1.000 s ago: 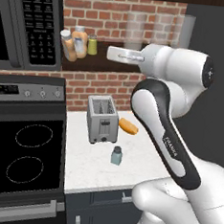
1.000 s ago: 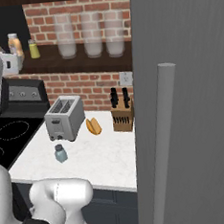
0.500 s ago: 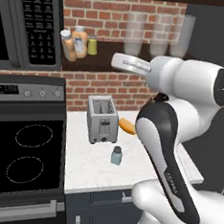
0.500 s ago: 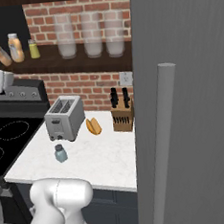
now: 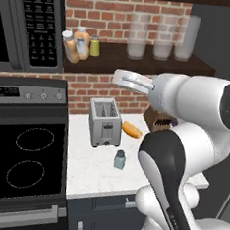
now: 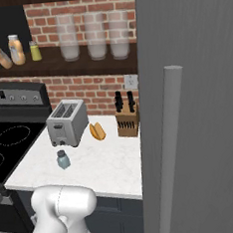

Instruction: Put the shaker and condiment bottle from the counter next to their counterparts in the cabinet.

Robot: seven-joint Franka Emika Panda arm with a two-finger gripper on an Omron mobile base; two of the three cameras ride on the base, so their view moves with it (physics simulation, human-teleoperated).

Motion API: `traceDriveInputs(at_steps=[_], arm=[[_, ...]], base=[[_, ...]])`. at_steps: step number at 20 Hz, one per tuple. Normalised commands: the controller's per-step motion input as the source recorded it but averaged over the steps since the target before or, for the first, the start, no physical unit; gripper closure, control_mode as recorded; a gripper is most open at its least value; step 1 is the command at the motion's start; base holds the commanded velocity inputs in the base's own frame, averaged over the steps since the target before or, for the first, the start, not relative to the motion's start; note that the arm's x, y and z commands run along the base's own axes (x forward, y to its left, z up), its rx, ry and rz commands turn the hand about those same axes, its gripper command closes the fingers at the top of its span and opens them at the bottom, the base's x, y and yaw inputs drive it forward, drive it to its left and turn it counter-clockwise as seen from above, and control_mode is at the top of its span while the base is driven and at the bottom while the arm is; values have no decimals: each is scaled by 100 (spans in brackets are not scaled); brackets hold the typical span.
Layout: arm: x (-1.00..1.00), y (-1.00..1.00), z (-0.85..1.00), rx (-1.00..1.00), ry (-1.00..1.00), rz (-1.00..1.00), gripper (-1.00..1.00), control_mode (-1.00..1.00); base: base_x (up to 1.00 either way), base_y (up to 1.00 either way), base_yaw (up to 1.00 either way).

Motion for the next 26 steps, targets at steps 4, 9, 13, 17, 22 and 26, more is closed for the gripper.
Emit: traceDriveInputs(at_steps=[4, 9, 13, 17, 22, 26], arm=[[-35, -10, -41, 0, -4, -13, -100, -100], [-11, -26, -36, 0, -1, -15, -100, -100], [0, -30, -42, 0, 2, -14, -100, -100], [0, -24, -50, 0, 6, -15, -100, -100], [0, -3, -61, -1, 1, -11, -100, -100], [0, 0, -51, -7, 0, -9, -100, -100]], base=[[0, 0, 0], [0, 0, 0], [0, 0, 0], [0, 0, 0], [0, 0, 0], [0, 0, 0]])
